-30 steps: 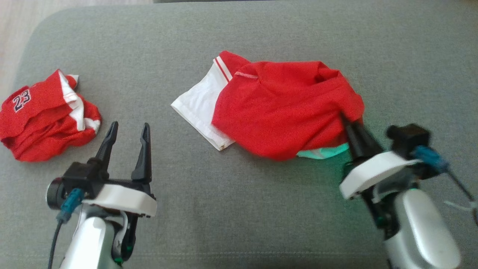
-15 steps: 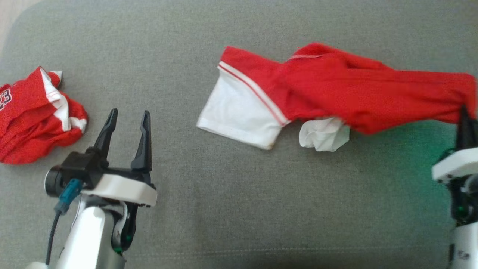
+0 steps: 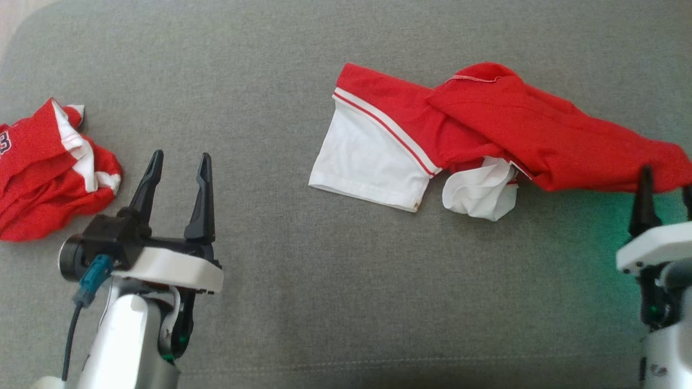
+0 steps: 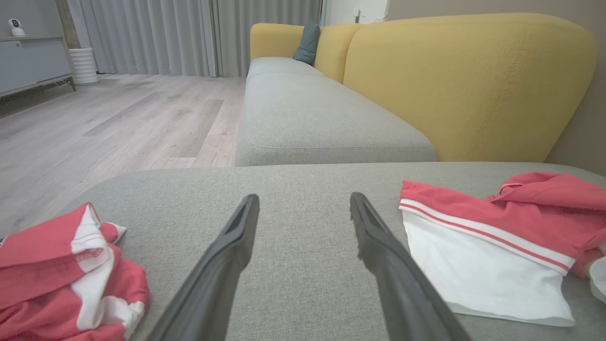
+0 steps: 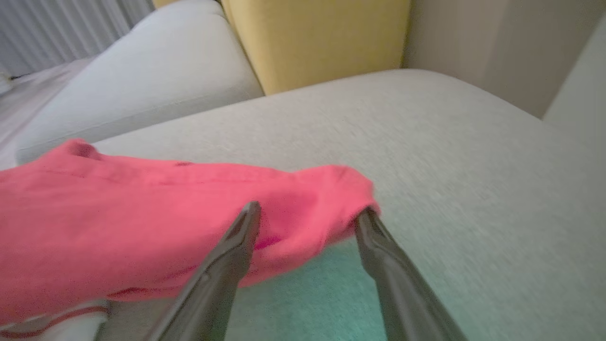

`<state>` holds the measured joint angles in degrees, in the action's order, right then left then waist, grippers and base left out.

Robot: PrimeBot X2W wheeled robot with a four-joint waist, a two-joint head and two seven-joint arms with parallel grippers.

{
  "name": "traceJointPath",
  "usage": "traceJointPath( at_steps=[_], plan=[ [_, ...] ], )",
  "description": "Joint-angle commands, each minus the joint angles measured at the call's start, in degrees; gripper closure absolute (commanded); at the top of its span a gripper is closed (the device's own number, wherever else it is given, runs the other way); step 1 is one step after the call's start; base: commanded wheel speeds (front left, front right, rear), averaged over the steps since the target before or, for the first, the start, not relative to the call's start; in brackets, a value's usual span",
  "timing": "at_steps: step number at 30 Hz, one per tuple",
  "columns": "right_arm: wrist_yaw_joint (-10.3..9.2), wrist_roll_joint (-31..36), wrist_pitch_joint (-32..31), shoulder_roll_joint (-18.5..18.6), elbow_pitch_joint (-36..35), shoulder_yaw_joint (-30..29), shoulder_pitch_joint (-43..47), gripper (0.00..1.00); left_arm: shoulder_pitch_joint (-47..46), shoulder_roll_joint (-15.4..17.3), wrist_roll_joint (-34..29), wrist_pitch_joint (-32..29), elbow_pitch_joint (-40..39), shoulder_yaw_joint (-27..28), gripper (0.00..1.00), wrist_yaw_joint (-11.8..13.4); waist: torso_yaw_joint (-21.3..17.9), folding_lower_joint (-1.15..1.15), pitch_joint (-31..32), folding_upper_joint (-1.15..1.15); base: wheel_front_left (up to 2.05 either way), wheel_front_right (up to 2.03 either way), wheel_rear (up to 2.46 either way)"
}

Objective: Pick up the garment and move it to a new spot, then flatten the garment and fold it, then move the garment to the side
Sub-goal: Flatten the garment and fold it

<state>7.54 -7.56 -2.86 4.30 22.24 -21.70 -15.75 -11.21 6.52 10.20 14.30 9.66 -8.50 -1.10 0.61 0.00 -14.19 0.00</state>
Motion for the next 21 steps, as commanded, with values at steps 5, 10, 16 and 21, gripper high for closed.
traceJointPath(
  at_steps=[5,10,16,21],
  plan=[
    [-0.05,0.4,3.1,-0.1,-8.8,8.5,1.9,0.00,-0.9,0.3,-0.6,0.7,-1.8,2.6,0.00,-0.4,-0.6,0.00,0.8,0.00,0.00,0.00,0.00],
    [-0.05,0.6,3.0,-0.2,-16.9,15.4,4.8,0.00,-0.2,0.2,-0.9,0.7,-1.8,3.0,0.00,-0.4,-1.3,0.00,1.7,0.00,0.00,0.00,0.00],
    [-0.05,0.5,1.6,0.1,-23.6,21.7,6.7,0.00,0.6,0.2,-1.2,0.7,-1.6,3.2,0.00,-0.4,-1.7,0.00,3.2,0.00,0.00,0.00,0.00],
    [-0.05,-0.1,0.1,0.0,-26.1,24.9,7.9,0.00,1.2,0.0,-1.3,0.7,-1.5,3.0,0.00,-0.5,-1.6,0.00,3.9,0.00,0.00,0.00,0.00]
  ],
)
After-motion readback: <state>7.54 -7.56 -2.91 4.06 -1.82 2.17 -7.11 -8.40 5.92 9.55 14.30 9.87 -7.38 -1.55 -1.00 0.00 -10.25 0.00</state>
